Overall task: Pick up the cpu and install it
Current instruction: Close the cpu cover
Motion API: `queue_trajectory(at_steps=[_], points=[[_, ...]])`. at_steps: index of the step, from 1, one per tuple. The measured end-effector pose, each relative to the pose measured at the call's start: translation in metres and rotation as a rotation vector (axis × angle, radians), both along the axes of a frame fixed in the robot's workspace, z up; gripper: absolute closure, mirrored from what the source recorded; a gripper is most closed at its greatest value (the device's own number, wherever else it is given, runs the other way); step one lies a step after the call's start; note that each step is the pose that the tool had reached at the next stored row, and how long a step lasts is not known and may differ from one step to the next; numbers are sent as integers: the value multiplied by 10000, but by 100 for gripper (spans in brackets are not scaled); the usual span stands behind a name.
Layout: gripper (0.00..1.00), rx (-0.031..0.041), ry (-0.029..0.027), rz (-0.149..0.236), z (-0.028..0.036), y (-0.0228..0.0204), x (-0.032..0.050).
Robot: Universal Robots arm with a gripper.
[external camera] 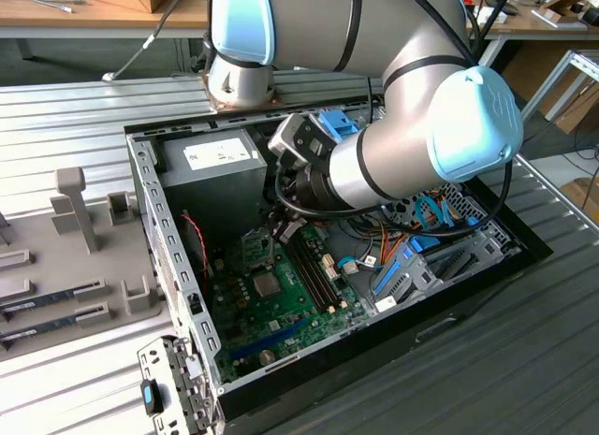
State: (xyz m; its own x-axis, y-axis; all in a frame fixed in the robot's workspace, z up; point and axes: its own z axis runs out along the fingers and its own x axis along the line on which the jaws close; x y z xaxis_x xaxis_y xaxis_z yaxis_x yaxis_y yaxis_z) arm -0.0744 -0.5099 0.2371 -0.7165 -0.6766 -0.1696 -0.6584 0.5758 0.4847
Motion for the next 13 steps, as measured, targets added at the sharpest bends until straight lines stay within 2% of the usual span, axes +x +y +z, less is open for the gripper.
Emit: queue_trajectory(at_steps=[2,9,13], points=[[89,-1,0,-1,1,-15,0],[89,11,0,7,6,-22,2],[89,9,29,116,7,-24,21]])
